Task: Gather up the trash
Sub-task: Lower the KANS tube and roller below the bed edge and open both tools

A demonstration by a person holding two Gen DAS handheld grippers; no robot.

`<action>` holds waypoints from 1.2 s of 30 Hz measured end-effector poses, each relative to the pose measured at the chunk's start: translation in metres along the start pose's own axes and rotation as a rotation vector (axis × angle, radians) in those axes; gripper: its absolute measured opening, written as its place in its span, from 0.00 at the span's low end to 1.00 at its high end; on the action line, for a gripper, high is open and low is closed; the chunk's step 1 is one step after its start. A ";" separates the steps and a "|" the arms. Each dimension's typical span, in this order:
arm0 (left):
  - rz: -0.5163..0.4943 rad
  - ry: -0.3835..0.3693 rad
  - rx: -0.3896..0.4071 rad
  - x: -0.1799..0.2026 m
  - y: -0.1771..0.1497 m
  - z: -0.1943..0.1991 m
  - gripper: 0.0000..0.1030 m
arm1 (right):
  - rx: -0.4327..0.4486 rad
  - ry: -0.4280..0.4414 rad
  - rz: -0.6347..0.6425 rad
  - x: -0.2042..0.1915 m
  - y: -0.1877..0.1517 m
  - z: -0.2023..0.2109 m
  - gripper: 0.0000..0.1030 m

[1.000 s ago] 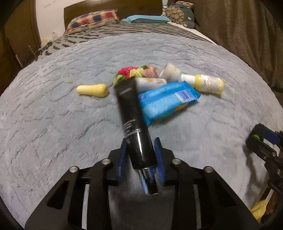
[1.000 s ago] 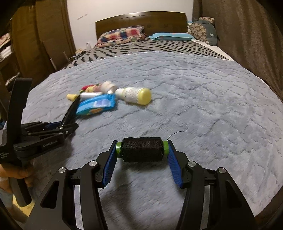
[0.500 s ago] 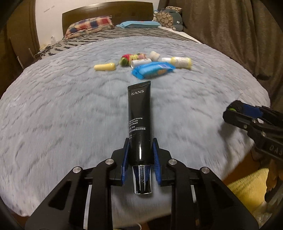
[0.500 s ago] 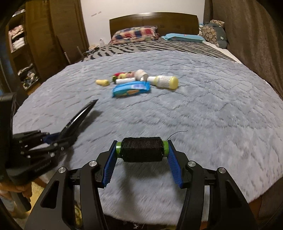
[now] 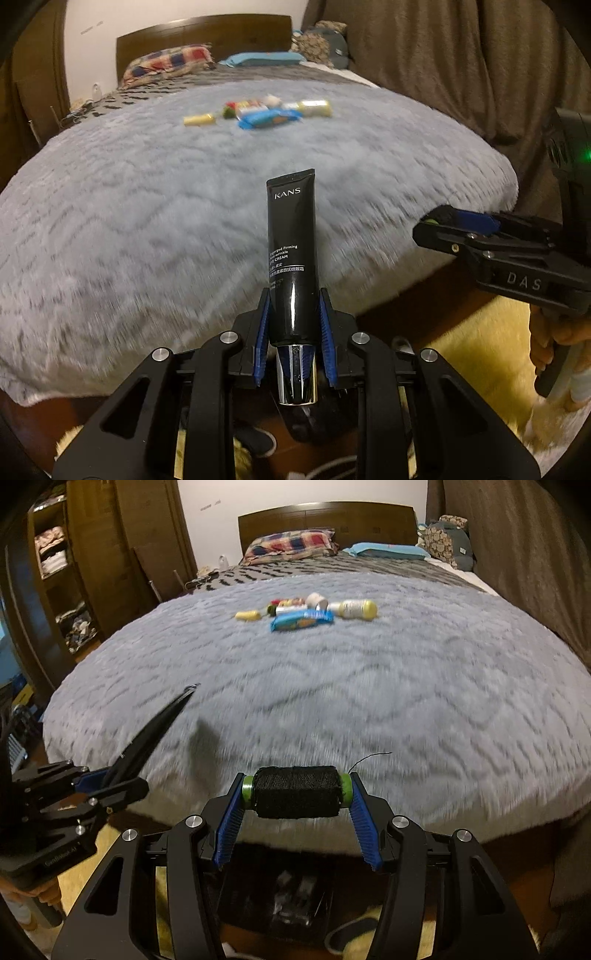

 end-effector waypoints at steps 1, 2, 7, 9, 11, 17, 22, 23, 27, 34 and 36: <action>-0.002 -0.006 -0.015 0.003 -0.008 -0.002 0.22 | -0.010 -0.002 0.001 -0.001 -0.006 0.000 0.54; -0.001 -0.010 -0.025 0.005 -0.013 -0.004 0.22 | -0.023 -0.004 0.001 -0.001 -0.012 -0.001 0.54; 0.017 -0.028 -0.089 0.009 -0.041 -0.020 0.22 | -0.112 0.014 -0.010 -0.003 -0.041 -0.020 0.54; 0.013 -0.026 -0.115 0.011 -0.050 -0.028 0.22 | -0.140 0.017 -0.019 -0.004 -0.051 -0.026 0.54; 0.014 -0.029 -0.140 0.012 -0.057 -0.036 0.22 | -0.176 0.021 -0.031 -0.003 -0.062 -0.037 0.54; 0.029 -0.035 -0.224 0.010 -0.078 -0.070 0.21 | -0.263 0.015 -0.063 0.002 -0.087 -0.065 0.53; 0.036 -0.048 -0.269 0.012 -0.087 -0.092 0.21 | -0.312 0.032 -0.094 0.000 -0.101 -0.083 0.54; 0.038 -0.053 -0.275 0.013 -0.088 -0.095 0.21 | -0.316 0.034 -0.096 -0.001 -0.102 -0.085 0.53; 0.054 -0.082 -0.299 0.014 -0.094 -0.103 0.21 | -0.340 0.044 -0.104 -0.007 -0.108 -0.095 0.54; 0.071 -0.108 -0.331 0.011 -0.101 -0.115 0.22 | -0.346 0.035 -0.110 -0.010 -0.114 -0.100 0.54; 0.075 -0.105 -0.340 0.011 -0.103 -0.118 0.22 | -0.349 0.031 -0.115 -0.006 -0.108 -0.100 0.54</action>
Point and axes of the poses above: each gripper's, at about its wrist camera, not at the fingertips, and z roughly against the way its jaws point, x to its right, y to its top, the point moved 3 cm from there along -z, roughly the way its jaws point, and after that the axes turned 3 degrees about x, right-handed, at the moved point
